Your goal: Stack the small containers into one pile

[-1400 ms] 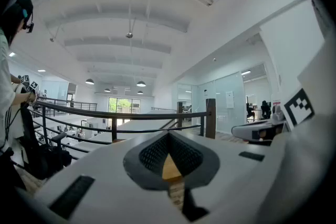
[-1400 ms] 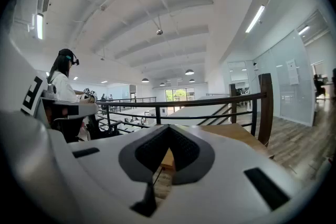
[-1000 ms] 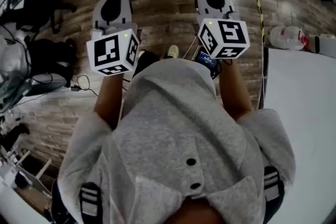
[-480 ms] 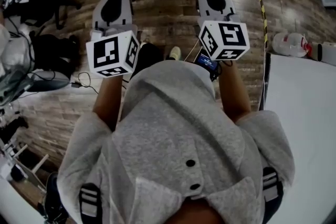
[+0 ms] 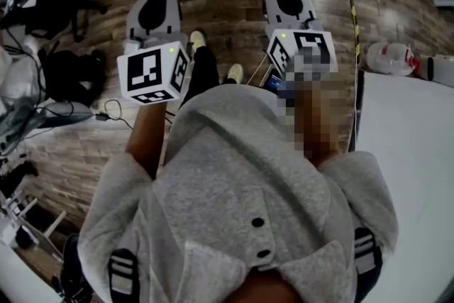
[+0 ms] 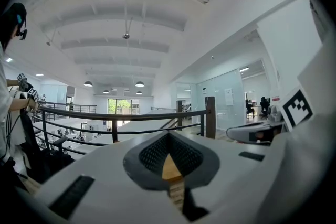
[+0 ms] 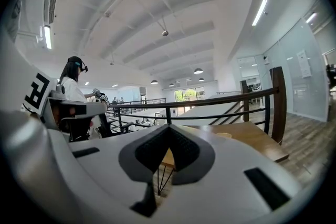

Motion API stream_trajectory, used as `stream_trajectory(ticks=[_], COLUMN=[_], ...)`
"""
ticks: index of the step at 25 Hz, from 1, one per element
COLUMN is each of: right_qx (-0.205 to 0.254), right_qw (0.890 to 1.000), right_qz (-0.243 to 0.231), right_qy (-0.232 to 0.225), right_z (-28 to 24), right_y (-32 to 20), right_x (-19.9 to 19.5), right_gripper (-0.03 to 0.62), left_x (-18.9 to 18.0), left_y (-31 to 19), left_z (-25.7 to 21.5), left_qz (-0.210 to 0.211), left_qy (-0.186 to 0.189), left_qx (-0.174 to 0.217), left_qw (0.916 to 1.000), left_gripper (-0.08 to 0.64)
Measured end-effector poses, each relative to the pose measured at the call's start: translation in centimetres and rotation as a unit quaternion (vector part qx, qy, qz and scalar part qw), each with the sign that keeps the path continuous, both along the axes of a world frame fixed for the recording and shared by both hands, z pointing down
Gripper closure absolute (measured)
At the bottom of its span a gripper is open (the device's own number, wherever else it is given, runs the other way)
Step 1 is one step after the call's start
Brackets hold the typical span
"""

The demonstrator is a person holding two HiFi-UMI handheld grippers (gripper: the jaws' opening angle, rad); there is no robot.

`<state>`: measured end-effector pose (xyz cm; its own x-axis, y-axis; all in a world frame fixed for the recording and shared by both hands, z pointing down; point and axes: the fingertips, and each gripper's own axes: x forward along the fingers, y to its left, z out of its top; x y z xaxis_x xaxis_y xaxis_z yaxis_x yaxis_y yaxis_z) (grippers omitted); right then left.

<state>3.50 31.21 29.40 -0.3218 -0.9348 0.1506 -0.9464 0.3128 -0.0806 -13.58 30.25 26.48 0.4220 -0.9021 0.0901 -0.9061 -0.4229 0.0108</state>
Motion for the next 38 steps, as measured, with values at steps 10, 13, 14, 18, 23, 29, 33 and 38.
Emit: stream_trajectory(ticks=[10,13,14,18,23,29,33,38], right_qx=[-0.002,-0.003,-0.005,-0.012,-0.021,-0.031,-0.031,-0.040], right_qw=[1.000,1.000,1.000,1.000,1.000,0.999,0.999,0.999], right_qz=[-0.005,-0.005,-0.004,0.001,0.005,0.001,0.001,0.003], right_qy=[0.017,0.018,0.019,0.020,0.019,0.023,0.020,0.014], right_z=[0.3,0.3,0.4,0.7,1.0,1.5,1.6,2.1], right_y=[-2.6,-3.6,-4.1,-6.7,-9.6,-14.0,-16.5,-19.2], right_x=[-0.9,-1.0,-1.0,-0.9,-1.6,-3.2,-3.9,-5.1], right_gripper=[0.581,0.581,0.581,0.581,0.581,0.581,0.581,0.581], left_x=[-1.1,-1.1,-1.2,-1.3,-2.2,-3.9,-4.8,-5.9], left_y=[-2.5,-3.4,-3.9,-6.3,-9.4,-14.0,-16.2,-18.7], left_z=[0.2,0.3,0.4,0.9,1.7,2.4,2.9,3.1], left_qz=[-0.008,-0.006,-0.006,-0.004,-0.004,-0.010,-0.013,-0.014], left_qy=[-0.001,-0.001,-0.002,-0.012,-0.011,-0.005,0.002,0.000], left_qx=[0.005,0.006,0.005,0.001,-0.015,-0.024,-0.031,-0.035], left_qw=[1.0000,1.0000,1.0000,0.9999,0.9998,0.9997,0.9994,0.9993], left_gripper=[0.549,0.549,0.549,0.549,0.549,0.549,0.549,0.549])
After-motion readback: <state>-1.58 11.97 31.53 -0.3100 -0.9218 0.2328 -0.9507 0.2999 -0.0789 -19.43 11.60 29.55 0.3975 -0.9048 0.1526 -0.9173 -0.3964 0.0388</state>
